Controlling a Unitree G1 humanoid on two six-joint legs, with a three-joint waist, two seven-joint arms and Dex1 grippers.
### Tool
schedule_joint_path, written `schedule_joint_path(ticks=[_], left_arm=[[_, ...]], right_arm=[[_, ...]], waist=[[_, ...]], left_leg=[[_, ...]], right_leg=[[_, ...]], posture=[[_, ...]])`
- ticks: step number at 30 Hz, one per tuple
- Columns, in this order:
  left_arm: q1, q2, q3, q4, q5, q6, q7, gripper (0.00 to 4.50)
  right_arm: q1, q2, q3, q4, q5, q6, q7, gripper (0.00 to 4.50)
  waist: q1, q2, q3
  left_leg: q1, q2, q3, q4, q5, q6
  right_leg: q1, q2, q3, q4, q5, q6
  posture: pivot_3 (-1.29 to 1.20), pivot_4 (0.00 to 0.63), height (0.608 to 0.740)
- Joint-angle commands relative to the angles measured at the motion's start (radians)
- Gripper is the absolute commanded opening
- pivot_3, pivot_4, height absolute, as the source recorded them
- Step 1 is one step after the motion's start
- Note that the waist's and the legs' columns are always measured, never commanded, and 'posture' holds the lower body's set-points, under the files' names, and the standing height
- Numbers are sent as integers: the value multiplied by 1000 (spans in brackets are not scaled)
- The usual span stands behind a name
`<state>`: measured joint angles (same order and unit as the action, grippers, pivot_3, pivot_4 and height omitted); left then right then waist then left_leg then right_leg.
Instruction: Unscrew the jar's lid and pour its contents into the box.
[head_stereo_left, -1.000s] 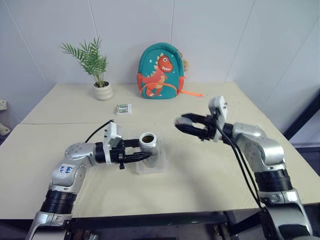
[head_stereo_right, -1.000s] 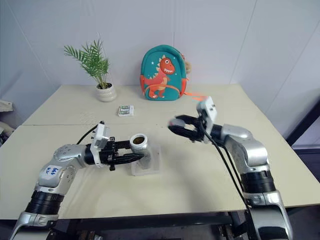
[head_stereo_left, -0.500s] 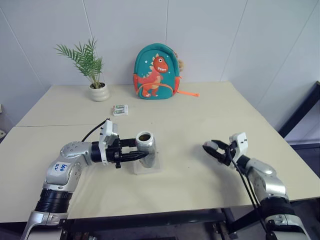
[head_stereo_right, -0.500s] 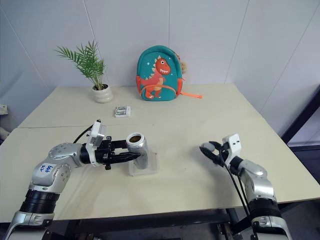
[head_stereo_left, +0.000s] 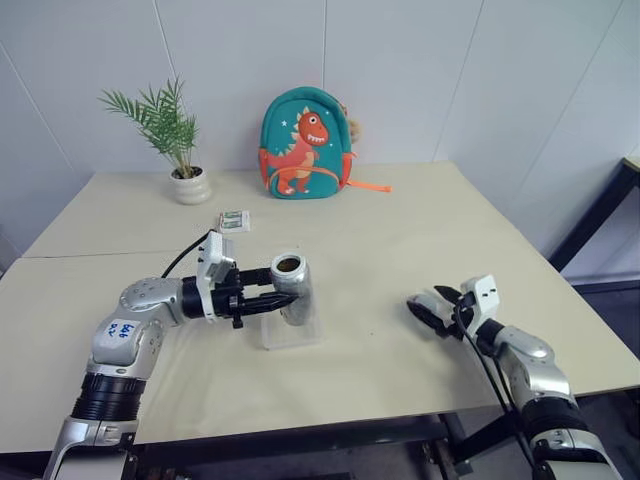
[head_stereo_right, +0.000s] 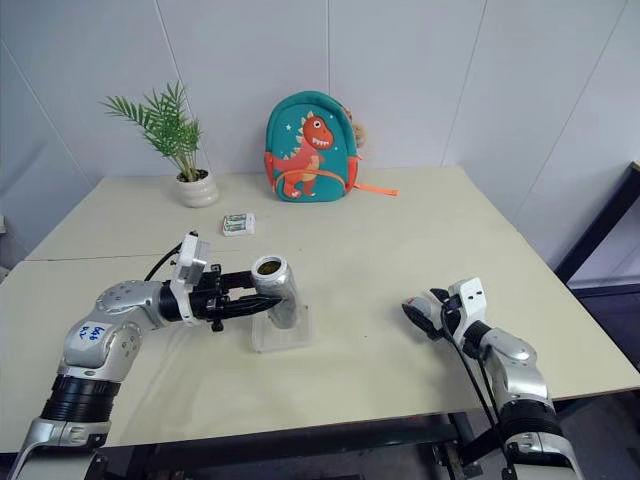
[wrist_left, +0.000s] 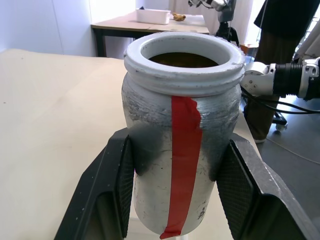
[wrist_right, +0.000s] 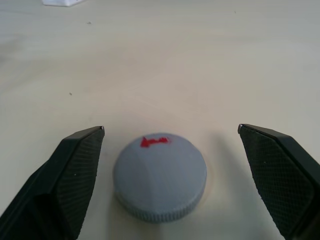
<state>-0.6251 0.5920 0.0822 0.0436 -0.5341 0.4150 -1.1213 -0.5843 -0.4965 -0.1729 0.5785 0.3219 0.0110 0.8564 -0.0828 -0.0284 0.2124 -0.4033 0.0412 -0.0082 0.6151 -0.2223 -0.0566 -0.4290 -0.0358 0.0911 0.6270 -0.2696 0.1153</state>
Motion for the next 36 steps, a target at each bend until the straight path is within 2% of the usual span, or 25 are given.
schedule_joint_path(ticks=[1,8,14,17,24,29,36], left_arm=[[3,11,38,-40,-33,3,6,1962],[17,56,77,-31,-26,12,21,1962],[49,119,126,-11,-19,-4,15,1962],[52,133,124,0,7,3,51,1962],[-23,152,91,68,128,65,226,1962],[-79,136,112,31,152,69,331,1962],[-49,171,62,-91,238,-34,339,1962]], right_arm=[[24,-49,-7,-230,73,104,60,4475],[23,-179,28,-628,184,363,142,4475],[9,-243,72,-867,234,464,169,4475],[13,-266,63,-984,309,556,153,4475],[65,-277,41,-1013,348,598,134,4475],[73,-261,42,-999,353,598,111,4475],[65,-227,68,-926,319,556,103,4475]], waist=[[0,0,0],[2,0,0],[3,0,0],[7,0,0],[27,-1,0],[29,-1,0],[27,-1,0]], left_leg=[[0,0,0,0,0,0],[0,0,0,0,0,0],[0,0,0,0,0,0],[-1,0,0,0,0,0],[-1,0,0,1,0,0],[-2,0,1,1,0,0],[-2,0,1,0,-1,1]], right_leg=[[0,0,0,0,0,0],[0,0,0,0,0,0],[0,0,0,-1,0,0],[0,0,0,-2,0,0],[0,0,0,-4,0,0],[0,0,0,-5,0,0],[0,0,0,-4,0,0]], posture=[[0,150,740],[0,150,740],[0,150,740],[0,150,740],[0,150,740],[0,150,740],[0,150,740]])
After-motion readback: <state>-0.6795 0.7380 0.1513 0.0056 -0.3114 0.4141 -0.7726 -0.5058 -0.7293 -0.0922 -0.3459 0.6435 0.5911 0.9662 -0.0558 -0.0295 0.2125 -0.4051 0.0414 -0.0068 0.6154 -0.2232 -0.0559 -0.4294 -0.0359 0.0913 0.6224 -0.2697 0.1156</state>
